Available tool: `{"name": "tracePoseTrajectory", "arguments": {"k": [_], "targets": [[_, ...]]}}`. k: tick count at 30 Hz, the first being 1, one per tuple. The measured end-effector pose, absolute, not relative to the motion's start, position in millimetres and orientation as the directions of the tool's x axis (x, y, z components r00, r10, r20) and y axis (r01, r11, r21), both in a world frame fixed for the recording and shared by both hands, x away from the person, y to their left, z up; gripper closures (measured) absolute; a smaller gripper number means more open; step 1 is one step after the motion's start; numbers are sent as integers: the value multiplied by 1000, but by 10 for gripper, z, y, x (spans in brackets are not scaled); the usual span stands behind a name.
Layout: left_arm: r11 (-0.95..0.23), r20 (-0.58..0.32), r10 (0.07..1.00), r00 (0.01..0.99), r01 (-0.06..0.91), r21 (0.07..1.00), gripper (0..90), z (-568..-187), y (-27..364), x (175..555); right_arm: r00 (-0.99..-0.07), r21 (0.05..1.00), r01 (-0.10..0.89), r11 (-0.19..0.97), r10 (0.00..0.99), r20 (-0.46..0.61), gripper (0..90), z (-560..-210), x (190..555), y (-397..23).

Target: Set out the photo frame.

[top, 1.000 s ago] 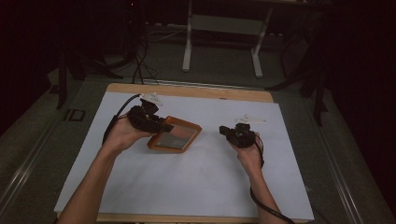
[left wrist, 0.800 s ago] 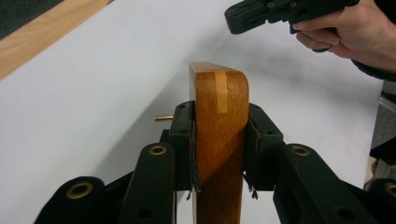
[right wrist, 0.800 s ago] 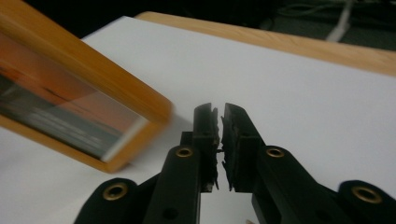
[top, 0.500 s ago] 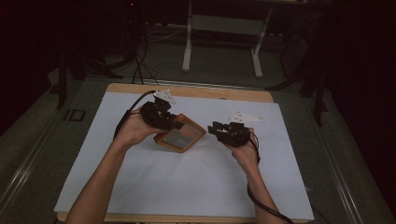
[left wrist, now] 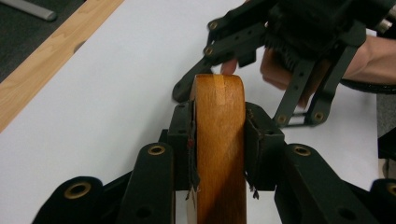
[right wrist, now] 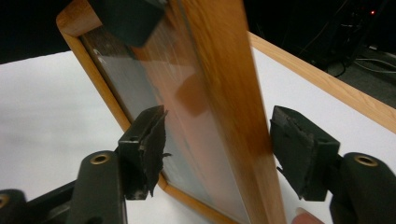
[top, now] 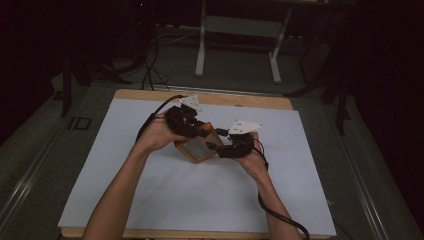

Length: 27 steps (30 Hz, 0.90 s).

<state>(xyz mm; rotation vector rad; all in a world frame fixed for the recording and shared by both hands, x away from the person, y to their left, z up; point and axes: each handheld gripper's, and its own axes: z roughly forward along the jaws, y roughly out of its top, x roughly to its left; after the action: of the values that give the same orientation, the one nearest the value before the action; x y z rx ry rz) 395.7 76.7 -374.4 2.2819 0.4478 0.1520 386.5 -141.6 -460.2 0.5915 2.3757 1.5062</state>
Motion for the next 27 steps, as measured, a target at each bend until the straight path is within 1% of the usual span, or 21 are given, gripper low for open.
{"name": "tracePoseTrajectory", "arguments": {"k": [2, 5, 7, 9, 10, 15, 18, 21, 22, 23, 24, 25, 26, 27], "targets": [[-622, -39, 363, 931, 273, 734, 675, -3753, 757, 3971, -880, 906, 179, 384, 475, -28, 376, -4604, 3856, -1398], [-611, -53, 379, 924, 293, 736, 653, -3783, 769, 3991, -874, 907, 180, 381, 485, -30, 435, -4608, 3853, -1424], [-609, -61, 404, 913, 318, 727, 609, -3826, 785, 4011, -872, 907, 188, 377, 489, -23, 488, -4609, 3850, -1460], [-602, -68, 406, 911, 323, 731, 603, -3852, 806, 4021, -870, 906, 193, 376, 493, -20, 524, -4619, 3843, -1491], [-564, -101, 412, 906, 340, 753, 603, -3880, 859, 4034, -871, 907, 191, 375, 491, -20, 534, -4626, 3840, -1502], [-529, -113, 407, 907, 334, 780, 560, -3881, 921, 4026, -871, 908, 190, 373, 491, -20, 570, -4639, 3820, -1532], [-457, -128, 406, 905, 322, 830, 533, -3883, 1004, 3996, -873, 906, 184, 380, 486, -26, 592, -4639, 3810, -1548], [-425, -125, 418, 900, 316, 848, 504, -3894, 1056, 3979, -876, 907, 182, 379, 482, -26, 616, -4645, 3808, -1569], [-394, -122, 430, 894, 308, 866, 495, -3906, 1106, 3954, -879, 910, 176, 374, 477, -26, 644, -4648, 3799, -1583], [-394, -122, 430, 894, 308, 866, 490, -3906, 1106, 3954, -879, 910, 176, 374, 477, -26, 644, -4648, 3799, -1583], [-329, -128, 444, 887, 295, 897, 485, -3934, 1190, 3924, -878, 909, 166, 382, 476, -40, 669, -4644, 3776, -1582], [-329, -128, 444, 887, 295, 897, 478, -3934, 1190, 3924, -878, 909, 166, 382, 476, -40, 669, -4644, 3776, -1582], [-281, -135, 458, 878, 288, 915, 474, -3963, 1282, 3899, -878, 910, 163, 382, 476, -43, 680, -4645, 3768, -1585], [-265, -138, 463, 876, 285, 921, 473, -3978, 1329, 3888, -874, 909, 168, 382, 484, -41, 680, -4649, 3770, -1588]]}}
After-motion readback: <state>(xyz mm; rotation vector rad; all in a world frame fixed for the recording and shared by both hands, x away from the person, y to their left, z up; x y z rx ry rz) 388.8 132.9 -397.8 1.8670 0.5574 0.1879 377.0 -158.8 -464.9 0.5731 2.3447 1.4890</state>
